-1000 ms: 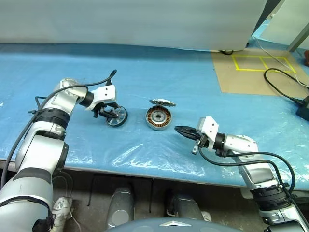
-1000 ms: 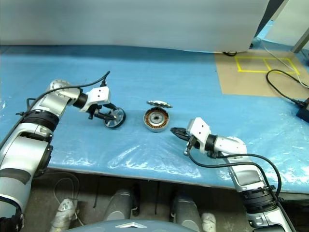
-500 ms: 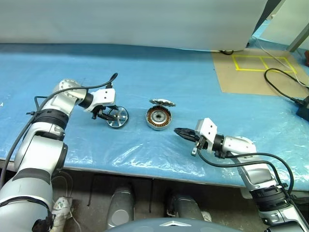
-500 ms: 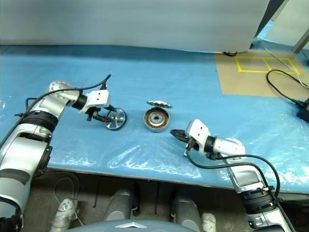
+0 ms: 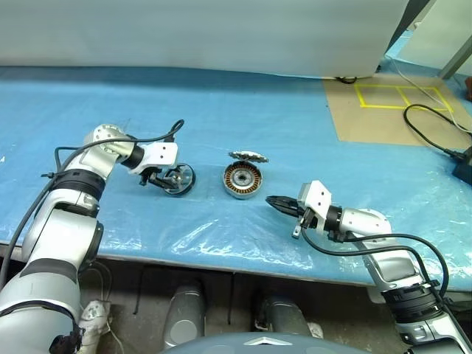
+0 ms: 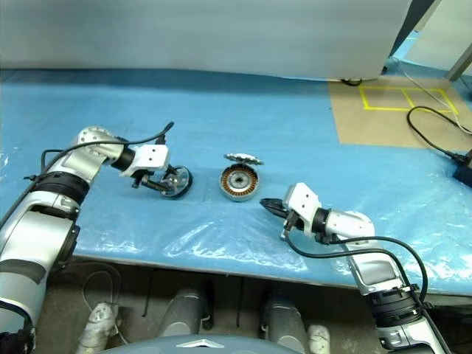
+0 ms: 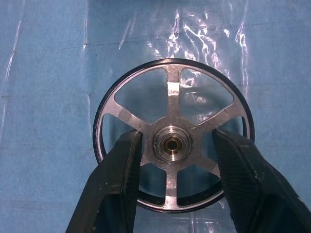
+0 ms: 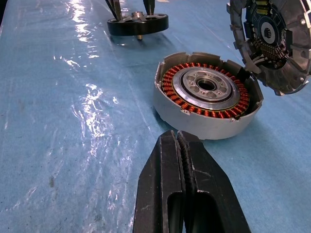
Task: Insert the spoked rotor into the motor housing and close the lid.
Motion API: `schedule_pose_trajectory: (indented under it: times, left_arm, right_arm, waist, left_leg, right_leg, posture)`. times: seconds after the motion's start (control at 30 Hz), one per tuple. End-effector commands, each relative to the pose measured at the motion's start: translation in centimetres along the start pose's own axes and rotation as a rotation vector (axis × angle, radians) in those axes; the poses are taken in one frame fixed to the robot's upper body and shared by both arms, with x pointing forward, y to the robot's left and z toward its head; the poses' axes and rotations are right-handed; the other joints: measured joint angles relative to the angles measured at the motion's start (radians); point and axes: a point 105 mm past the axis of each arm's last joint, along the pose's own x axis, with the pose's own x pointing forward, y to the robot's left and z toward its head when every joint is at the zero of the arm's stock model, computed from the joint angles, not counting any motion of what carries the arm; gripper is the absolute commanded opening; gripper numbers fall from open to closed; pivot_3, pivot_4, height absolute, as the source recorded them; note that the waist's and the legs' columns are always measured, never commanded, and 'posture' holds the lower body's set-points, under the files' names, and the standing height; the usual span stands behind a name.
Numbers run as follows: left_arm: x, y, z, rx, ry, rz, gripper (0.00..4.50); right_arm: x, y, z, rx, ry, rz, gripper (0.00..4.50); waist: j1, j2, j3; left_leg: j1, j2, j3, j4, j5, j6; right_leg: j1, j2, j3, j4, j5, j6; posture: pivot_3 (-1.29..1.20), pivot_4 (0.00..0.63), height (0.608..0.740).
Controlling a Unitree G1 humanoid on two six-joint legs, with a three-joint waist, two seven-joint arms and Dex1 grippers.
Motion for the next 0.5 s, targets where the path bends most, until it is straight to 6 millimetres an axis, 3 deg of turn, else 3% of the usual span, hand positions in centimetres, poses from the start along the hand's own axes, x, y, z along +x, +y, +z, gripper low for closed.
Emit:
schedule_pose_trajectory:
  times: [0.03, 0.4, 0.5]
  left_arm:
    - [-0.7, 0.1, -0.5, 0.052, 0.054, 0.017, 2.37]
    - [0.2, 0.2, -1.0, -0.055, 0.037, 0.041, 2.37]
    - [0.4, 0.0, -1.1, -0.053, 0.039, 0.03, 1.87]
  right_arm:
    - [0.0, 0.0, 0.7, -0.025, -0.02, 0.005, 0.0]
    - [0.1, 0.3, 0.8, -0.032, -0.012, 0.013, 0.0]
    - [0.1, 0.3, 0.8, -0.035, -0.01, 0.014, 0.0]
  waist:
    - [0.0, 0.0, 0.0]
    - [0.0, 0.0, 0.0]
    - [0.001, 0.0, 0.0]
  left_leg:
    - [0.0, 0.0, 0.0, 0.0, 0.0, 0.0]
    - [0.002, 0.0, 0.0, 0.0, 0.0, 0.0]
    - [0.004, 0.0, 0.0, 0.0, 0.0, 0.0]
  right_leg:
    - [0.0, 0.0, 0.0, 0.0, 0.0, 0.0]
    - [0.001, 0.0, 0.0, 0.001, 0.0, 0.0]
    - [0.003, 0.0, 0.0, 0.001, 0.0, 0.0]
  posture:
    - [0.0, 0.15, 0.74]
    - [0.0, 0.15, 0.74]
    - [0.0, 0.15, 0.74]
